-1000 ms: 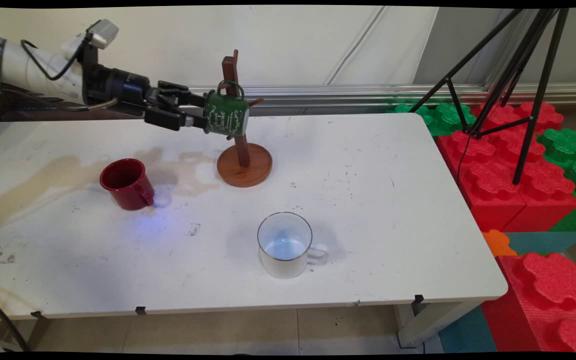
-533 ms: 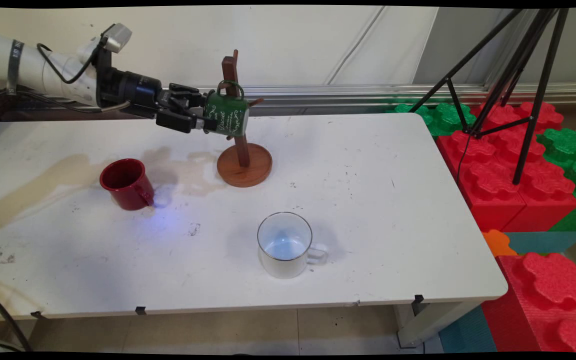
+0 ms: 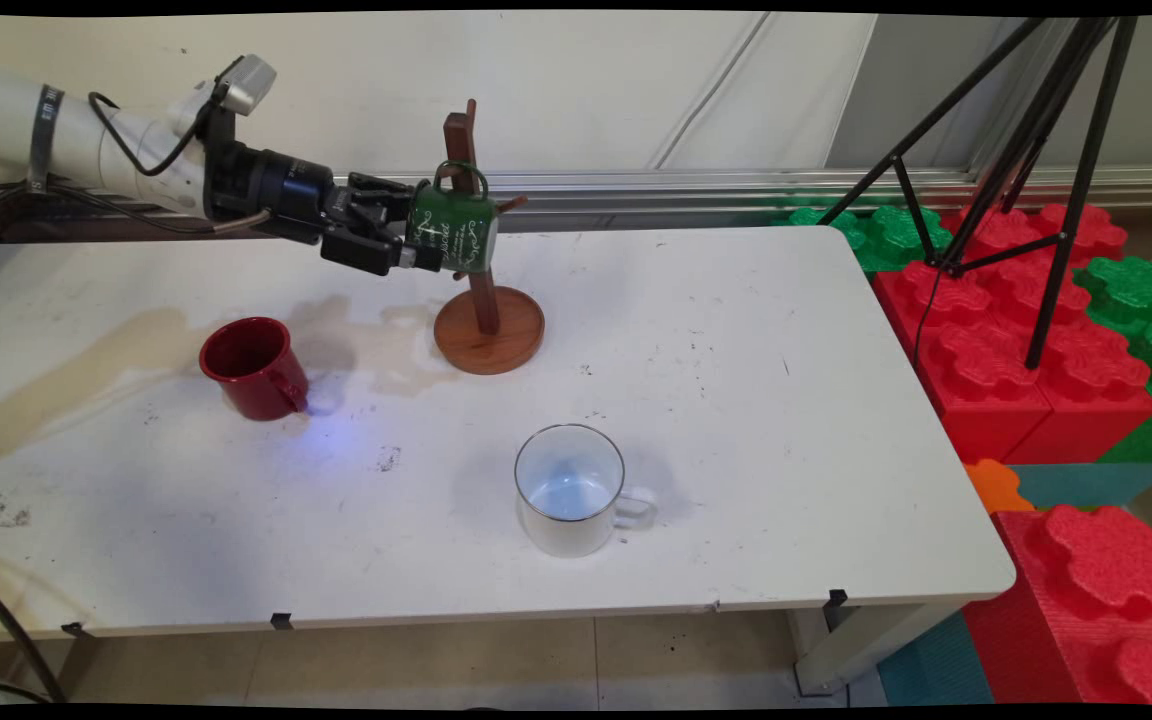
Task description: Pick up the green mug from the rack
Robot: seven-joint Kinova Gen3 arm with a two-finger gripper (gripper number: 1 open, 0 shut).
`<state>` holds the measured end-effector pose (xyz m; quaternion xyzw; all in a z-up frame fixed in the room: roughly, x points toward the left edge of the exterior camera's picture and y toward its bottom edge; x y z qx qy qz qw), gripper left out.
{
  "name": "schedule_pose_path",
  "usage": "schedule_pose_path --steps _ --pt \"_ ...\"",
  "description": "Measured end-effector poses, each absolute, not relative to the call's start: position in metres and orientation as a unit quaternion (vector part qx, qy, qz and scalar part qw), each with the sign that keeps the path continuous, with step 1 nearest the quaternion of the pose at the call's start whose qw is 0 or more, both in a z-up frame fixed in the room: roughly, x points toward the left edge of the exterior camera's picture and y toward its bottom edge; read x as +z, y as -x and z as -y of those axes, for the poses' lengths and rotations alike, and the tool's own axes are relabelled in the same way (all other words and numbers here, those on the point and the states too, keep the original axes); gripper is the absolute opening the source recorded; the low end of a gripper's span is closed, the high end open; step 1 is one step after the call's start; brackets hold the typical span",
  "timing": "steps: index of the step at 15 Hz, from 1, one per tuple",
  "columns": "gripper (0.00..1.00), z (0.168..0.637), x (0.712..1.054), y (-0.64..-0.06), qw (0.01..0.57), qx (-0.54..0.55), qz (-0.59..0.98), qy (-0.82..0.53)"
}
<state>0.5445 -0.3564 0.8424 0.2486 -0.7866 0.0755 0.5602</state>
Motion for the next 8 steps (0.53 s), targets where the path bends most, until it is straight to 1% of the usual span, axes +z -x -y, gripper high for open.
schedule_pose_path --steps 2,3,8 --pt "1.0 0.3571 0.8419 -0.5437 0.559 0.077 0.788 -0.246" --pt "0.0 0.3575 0.8418 -0.5432 0.559 0.078 0.788 -0.245" --pt "0.0 0.3581 0.8422 -0.5409 0.561 0.077 0.789 -0.238"
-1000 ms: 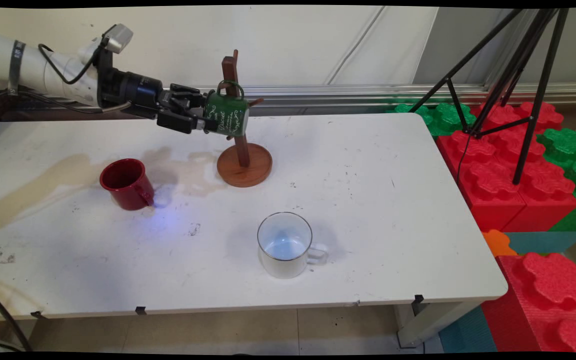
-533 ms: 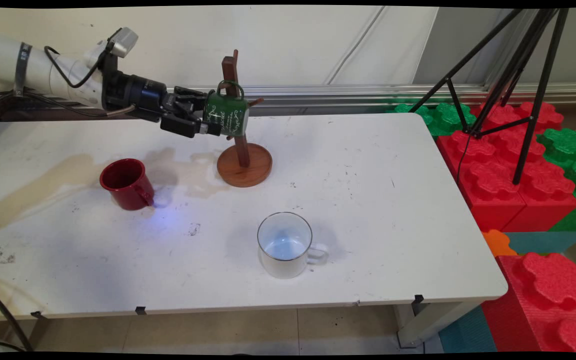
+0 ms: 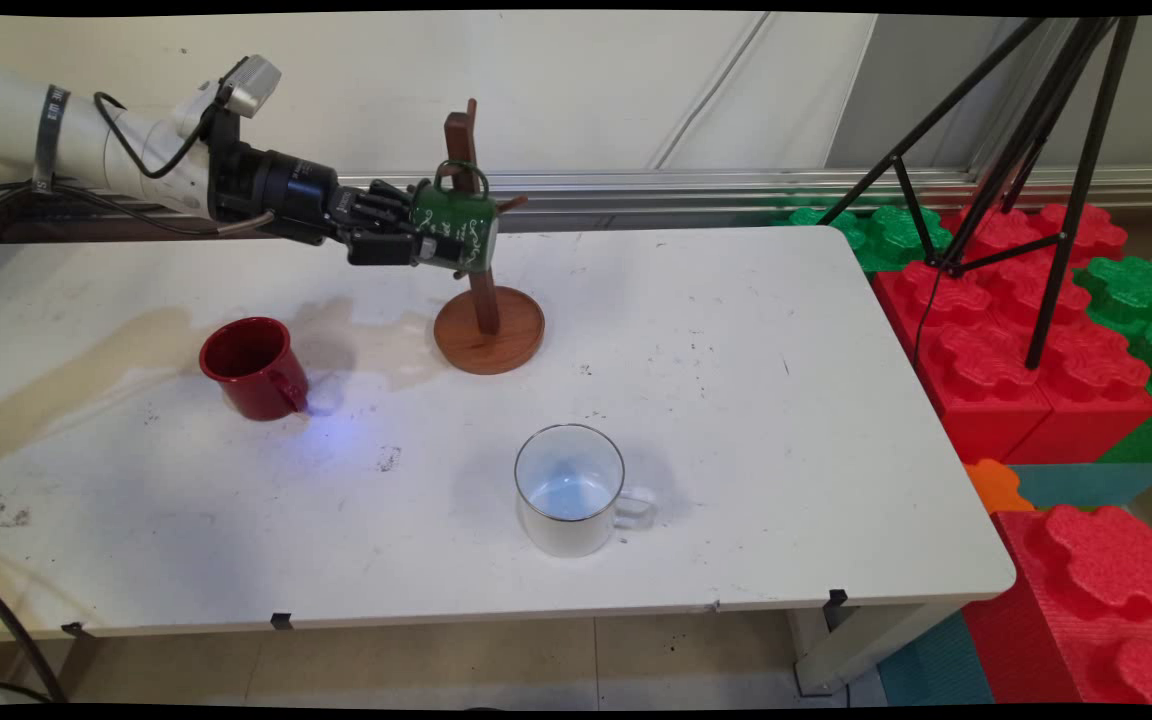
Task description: Pick up the green mug from the rack, then place the picked object on the table
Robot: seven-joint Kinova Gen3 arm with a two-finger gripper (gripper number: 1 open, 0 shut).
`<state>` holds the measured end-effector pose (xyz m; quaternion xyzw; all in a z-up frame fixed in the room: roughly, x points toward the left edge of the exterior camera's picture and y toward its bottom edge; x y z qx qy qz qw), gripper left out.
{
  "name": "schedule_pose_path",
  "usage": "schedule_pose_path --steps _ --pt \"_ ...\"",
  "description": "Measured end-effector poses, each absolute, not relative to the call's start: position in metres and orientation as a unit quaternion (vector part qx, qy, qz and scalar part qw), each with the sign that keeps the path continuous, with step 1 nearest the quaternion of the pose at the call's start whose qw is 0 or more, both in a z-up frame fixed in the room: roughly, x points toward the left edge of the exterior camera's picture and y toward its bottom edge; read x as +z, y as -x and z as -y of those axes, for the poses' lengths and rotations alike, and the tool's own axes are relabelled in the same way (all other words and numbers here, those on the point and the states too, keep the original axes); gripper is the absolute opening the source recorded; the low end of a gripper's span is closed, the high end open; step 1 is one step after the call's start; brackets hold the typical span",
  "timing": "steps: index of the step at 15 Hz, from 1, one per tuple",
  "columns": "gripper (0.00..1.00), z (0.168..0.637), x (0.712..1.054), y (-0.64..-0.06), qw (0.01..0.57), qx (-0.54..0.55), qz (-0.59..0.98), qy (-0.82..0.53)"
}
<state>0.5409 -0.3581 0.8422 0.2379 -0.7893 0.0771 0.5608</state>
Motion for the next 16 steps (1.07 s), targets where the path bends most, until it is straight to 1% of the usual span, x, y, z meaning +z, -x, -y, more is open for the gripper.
schedule_pose_path --steps 16 --pt "0.0 0.3547 0.8518 -0.5386 0.574 0.065 0.787 -0.217"
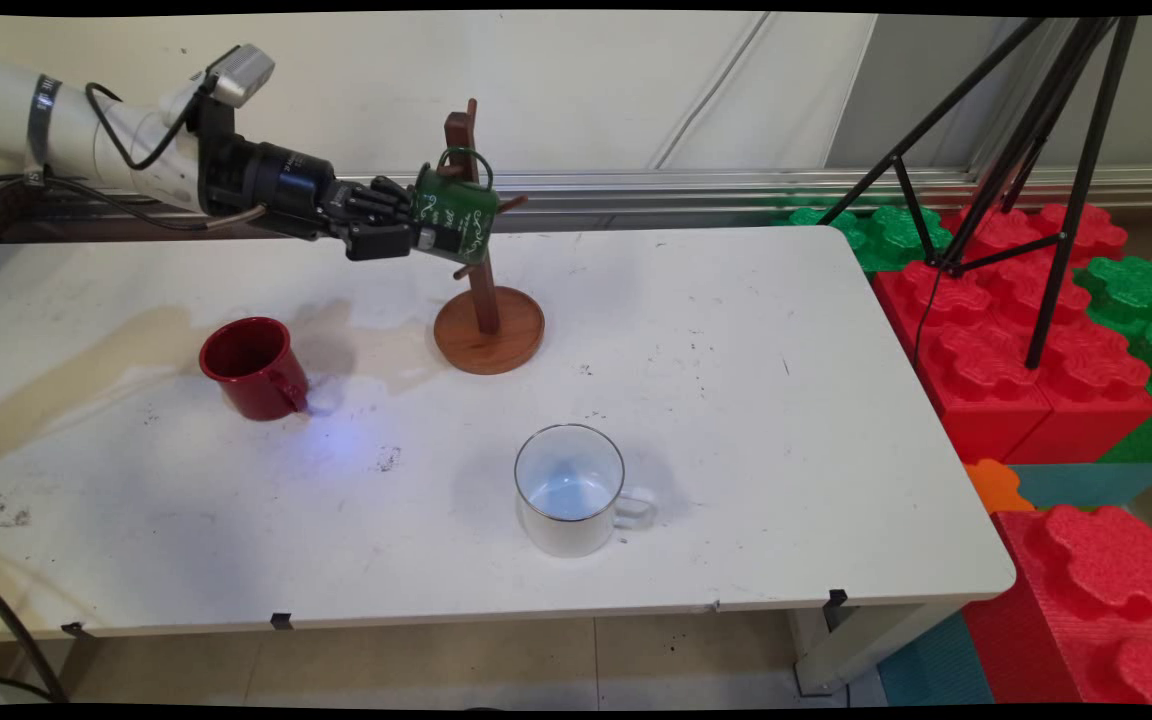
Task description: Place the picked object on the table
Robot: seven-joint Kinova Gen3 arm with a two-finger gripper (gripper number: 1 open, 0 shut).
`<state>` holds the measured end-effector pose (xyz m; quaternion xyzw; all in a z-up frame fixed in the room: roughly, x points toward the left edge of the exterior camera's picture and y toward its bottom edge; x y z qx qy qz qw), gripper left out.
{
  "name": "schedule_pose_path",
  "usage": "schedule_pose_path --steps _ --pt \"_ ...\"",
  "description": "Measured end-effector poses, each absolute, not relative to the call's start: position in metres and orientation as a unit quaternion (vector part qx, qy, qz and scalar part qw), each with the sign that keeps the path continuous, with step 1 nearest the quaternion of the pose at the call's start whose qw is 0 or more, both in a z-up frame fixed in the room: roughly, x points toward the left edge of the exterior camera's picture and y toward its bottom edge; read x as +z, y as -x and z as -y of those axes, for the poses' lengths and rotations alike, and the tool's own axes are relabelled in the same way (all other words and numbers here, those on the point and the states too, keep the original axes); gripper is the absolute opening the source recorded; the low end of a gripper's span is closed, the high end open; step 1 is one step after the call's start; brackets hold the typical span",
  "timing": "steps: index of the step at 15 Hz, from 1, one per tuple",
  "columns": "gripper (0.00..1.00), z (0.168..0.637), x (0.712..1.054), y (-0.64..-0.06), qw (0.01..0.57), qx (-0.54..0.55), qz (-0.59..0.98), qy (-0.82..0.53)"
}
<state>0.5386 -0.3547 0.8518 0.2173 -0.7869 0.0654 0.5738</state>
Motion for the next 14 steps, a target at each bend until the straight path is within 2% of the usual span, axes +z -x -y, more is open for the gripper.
schedule_pose_path --steps 14 --pt "0.0 0.32 0.868 -0.538 0.577 0.043 0.794 -0.186"
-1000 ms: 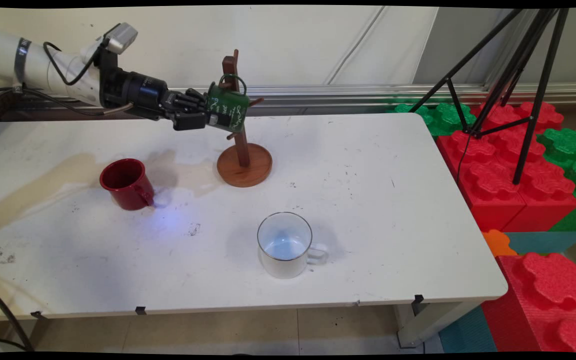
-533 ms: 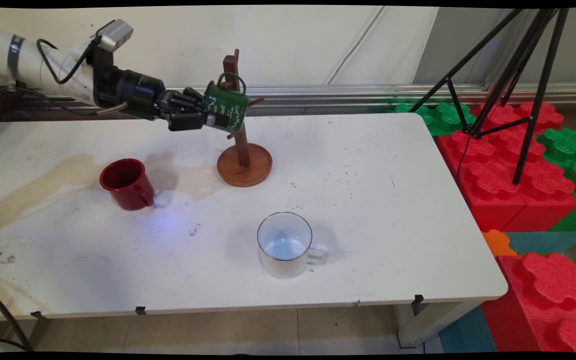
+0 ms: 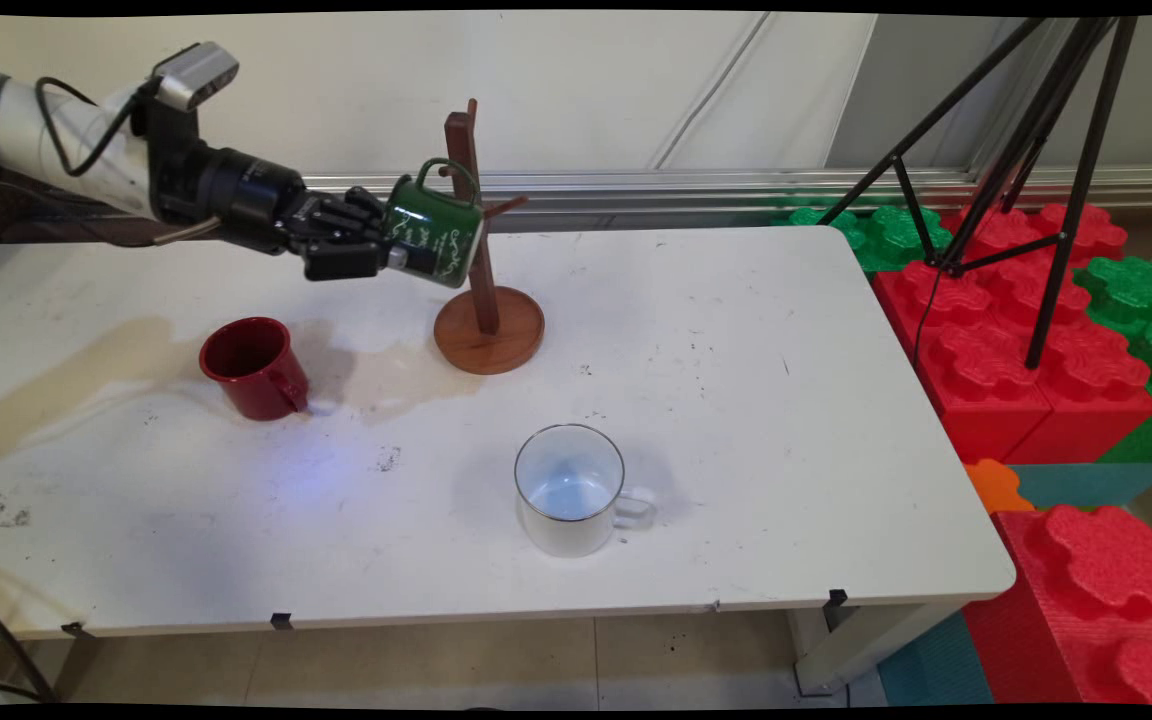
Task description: Place the picked object on the table
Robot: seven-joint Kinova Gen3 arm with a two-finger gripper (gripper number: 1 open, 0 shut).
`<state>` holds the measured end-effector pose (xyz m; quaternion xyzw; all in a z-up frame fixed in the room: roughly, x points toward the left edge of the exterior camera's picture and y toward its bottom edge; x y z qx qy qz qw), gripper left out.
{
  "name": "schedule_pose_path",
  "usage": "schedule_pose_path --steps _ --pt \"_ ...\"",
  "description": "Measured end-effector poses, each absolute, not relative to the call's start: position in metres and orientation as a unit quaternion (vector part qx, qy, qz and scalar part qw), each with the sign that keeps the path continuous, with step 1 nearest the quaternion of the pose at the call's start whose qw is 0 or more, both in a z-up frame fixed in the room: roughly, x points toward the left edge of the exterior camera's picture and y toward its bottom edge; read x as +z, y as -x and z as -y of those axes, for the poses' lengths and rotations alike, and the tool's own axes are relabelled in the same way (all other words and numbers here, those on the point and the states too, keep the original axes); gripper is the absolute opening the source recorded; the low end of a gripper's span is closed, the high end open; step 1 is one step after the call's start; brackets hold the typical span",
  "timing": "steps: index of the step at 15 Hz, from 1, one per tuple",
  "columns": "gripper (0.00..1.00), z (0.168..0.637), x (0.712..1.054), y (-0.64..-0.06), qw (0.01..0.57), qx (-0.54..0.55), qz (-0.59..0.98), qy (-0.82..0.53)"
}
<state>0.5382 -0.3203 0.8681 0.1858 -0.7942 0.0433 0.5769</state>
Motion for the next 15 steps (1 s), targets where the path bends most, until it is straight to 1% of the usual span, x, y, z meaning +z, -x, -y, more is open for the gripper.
schedule_pose_path --steps 10,15 --pt "0.0 0.284 0.878 -0.56 0.552 0.035 0.816 -0.17" --pt "0.0 0.268 0.878 -0.583 0.519 0.043 0.837 -0.168"
